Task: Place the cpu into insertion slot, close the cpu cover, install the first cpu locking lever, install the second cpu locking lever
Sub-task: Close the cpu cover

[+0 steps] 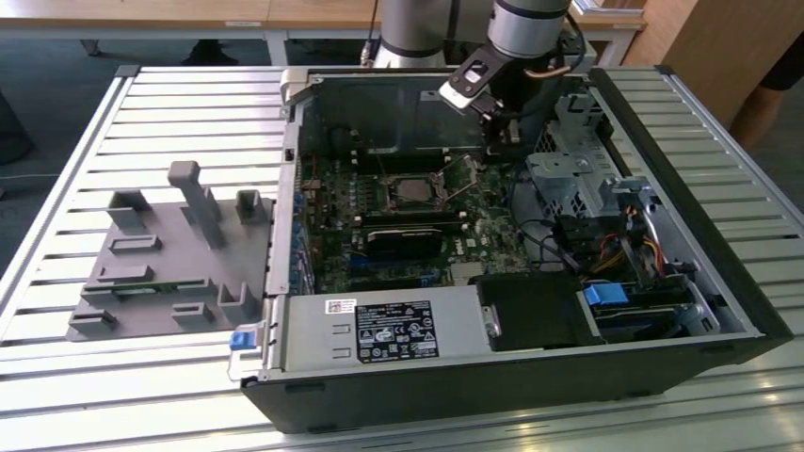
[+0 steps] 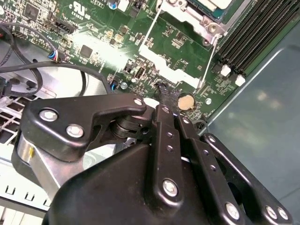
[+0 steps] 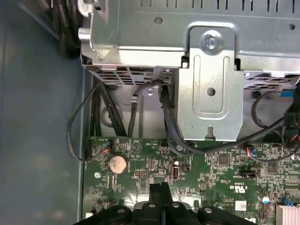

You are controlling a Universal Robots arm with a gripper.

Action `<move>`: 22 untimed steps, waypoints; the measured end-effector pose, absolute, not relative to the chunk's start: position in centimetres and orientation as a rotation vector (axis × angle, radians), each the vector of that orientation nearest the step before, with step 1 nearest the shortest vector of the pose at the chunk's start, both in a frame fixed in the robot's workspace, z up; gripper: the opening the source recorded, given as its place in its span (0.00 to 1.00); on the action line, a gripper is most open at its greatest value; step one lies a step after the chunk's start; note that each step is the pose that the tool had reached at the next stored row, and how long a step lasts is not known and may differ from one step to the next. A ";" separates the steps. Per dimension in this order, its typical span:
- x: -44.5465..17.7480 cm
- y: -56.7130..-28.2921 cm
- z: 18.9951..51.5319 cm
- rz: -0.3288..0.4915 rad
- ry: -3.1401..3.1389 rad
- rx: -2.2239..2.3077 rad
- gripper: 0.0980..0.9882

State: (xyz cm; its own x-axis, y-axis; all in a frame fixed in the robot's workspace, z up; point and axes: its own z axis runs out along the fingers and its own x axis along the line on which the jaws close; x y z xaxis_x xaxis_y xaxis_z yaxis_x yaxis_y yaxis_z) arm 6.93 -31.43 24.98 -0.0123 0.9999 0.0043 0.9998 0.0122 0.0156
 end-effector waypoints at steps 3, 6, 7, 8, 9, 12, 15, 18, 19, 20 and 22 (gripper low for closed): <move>7.1 -31.4 24.7 0.020 2.230 2.203 0.01; 7.1 -31.4 24.3 0.019 2.231 2.204 0.01; 7.1 -31.4 24.2 0.018 2.231 2.204 0.01; 7.1 -31.4 24.0 0.017 2.231 2.204 0.01; 7.1 -31.4 24.0 0.017 2.232 2.205 0.01; 6.8 -31.4 24.0 0.016 2.232 2.205 0.01; 6.4 -31.4 23.9 0.017 2.232 2.205 0.01; 5.8 -31.4 23.9 0.017 2.232 2.205 0.01; 5.6 -31.4 23.9 0.017 2.232 2.205 0.01; 5.4 -31.4 23.9 0.017 2.232 2.205 0.01; 4.9 -31.4 23.9 0.017 2.232 2.205 0.01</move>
State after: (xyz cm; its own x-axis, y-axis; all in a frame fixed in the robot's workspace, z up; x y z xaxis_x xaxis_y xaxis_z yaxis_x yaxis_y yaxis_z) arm 4.94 -31.41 23.94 -0.0122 0.9999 0.0044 0.9999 0.0121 0.0107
